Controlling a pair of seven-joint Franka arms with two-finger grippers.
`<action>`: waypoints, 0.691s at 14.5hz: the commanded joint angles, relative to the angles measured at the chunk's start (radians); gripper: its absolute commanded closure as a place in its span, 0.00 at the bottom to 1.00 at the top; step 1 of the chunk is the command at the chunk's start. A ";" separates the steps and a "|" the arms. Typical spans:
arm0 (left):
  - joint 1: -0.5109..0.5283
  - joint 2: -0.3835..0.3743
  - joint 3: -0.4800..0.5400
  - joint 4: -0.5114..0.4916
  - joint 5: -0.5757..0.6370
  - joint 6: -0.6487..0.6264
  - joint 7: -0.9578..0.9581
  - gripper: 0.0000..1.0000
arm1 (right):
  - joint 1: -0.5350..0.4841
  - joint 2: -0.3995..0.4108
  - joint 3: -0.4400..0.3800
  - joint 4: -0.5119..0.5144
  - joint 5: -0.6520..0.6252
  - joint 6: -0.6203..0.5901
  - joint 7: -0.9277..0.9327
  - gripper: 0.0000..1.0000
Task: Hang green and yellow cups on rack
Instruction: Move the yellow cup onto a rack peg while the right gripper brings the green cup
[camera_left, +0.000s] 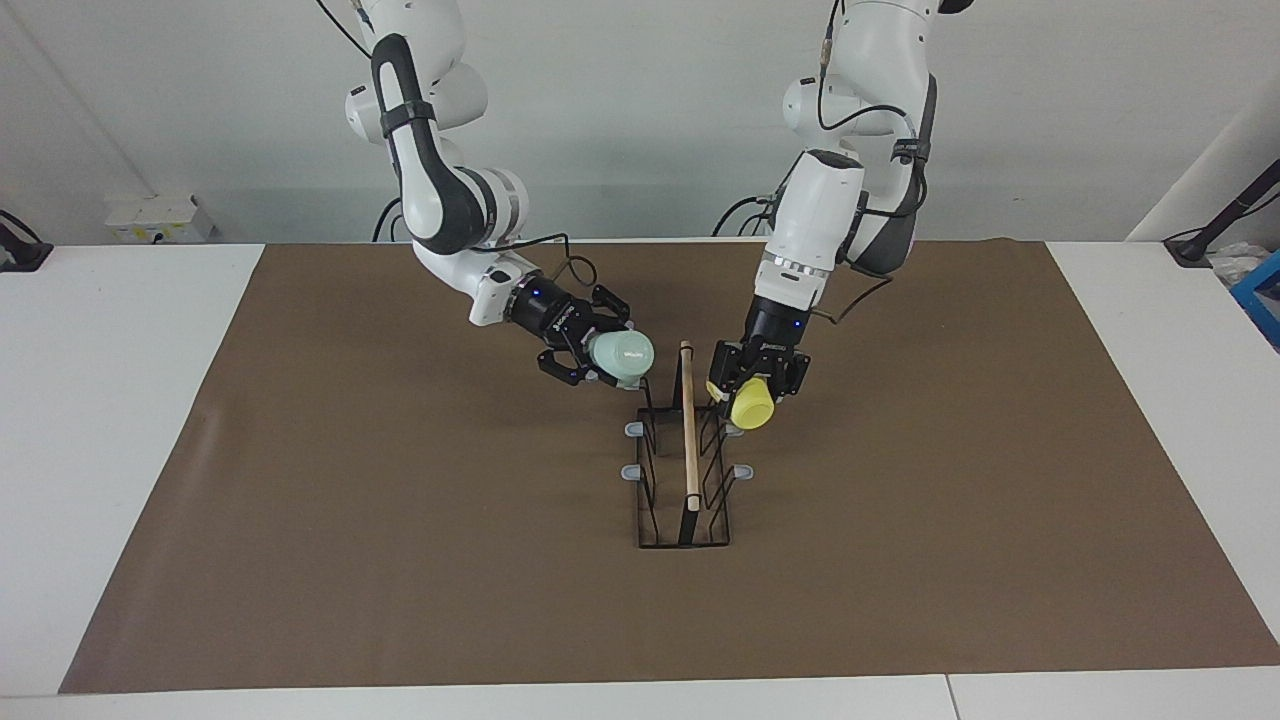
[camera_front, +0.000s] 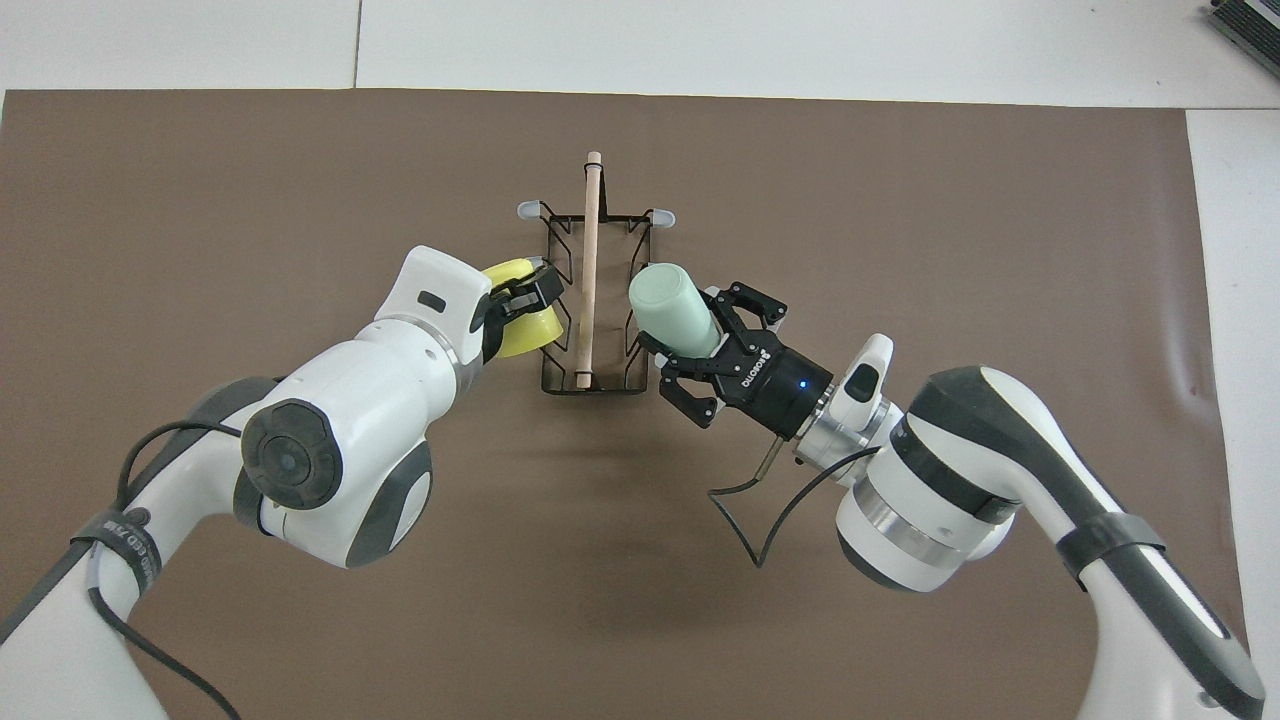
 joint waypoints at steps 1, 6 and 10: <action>0.001 -0.060 -0.006 -0.013 0.015 -0.104 -0.014 1.00 | 0.010 0.036 0.004 0.038 0.052 0.038 -0.064 1.00; 0.001 -0.072 -0.029 -0.011 0.015 -0.160 -0.054 0.66 | 0.014 0.062 0.004 0.037 0.131 0.021 -0.118 1.00; 0.002 -0.079 -0.039 -0.001 0.015 -0.223 -0.052 0.00 | 0.036 0.065 0.004 0.032 0.170 0.024 -0.141 1.00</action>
